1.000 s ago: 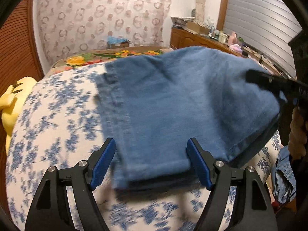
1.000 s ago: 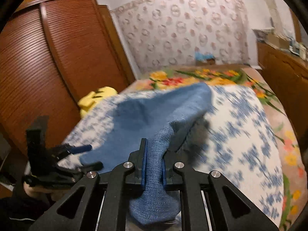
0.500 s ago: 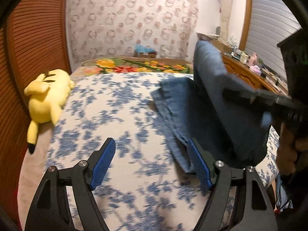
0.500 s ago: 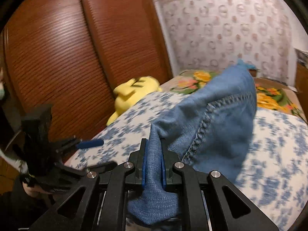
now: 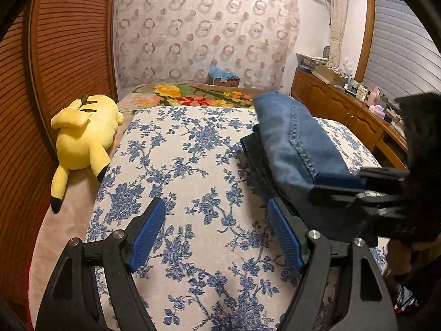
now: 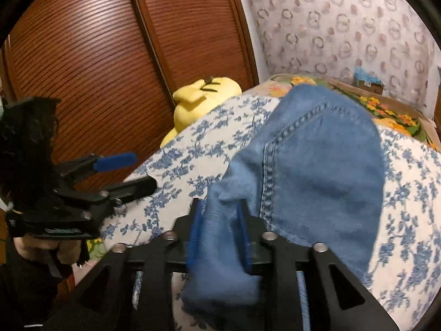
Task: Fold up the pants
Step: 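Fold the held jeans end over the stack with the right gripper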
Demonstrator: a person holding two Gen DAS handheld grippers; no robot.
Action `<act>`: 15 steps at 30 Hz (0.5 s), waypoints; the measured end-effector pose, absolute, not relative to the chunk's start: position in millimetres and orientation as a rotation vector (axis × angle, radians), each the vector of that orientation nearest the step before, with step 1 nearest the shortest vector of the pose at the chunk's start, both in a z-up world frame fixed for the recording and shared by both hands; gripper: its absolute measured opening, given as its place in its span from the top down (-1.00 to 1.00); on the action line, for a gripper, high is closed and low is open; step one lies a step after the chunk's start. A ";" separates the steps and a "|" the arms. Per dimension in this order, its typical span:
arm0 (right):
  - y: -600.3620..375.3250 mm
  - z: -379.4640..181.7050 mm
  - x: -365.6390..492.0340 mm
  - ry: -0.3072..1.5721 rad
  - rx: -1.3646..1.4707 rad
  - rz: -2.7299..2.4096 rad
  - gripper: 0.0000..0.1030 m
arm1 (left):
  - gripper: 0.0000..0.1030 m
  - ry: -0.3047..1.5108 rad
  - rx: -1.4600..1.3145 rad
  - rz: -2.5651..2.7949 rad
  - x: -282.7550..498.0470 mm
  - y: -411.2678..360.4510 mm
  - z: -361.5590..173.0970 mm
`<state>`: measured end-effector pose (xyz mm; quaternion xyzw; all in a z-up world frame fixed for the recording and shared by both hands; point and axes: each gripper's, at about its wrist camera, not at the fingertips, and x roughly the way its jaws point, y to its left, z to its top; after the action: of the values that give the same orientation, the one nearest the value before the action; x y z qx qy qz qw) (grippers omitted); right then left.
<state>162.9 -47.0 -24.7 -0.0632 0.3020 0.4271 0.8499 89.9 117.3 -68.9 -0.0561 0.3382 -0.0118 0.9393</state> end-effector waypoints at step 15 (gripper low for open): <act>-102.6 -6.4 190.4 0.542 -0.140 0.695 0.08 | -0.51 0.677 -0.058 -0.172 123.8 62.2 -51.3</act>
<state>190.4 -102.6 -6.4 -0.0675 0.2620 0.3360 0.9022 123.8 62.2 -51.3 -0.0287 0.3314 -0.0841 0.9393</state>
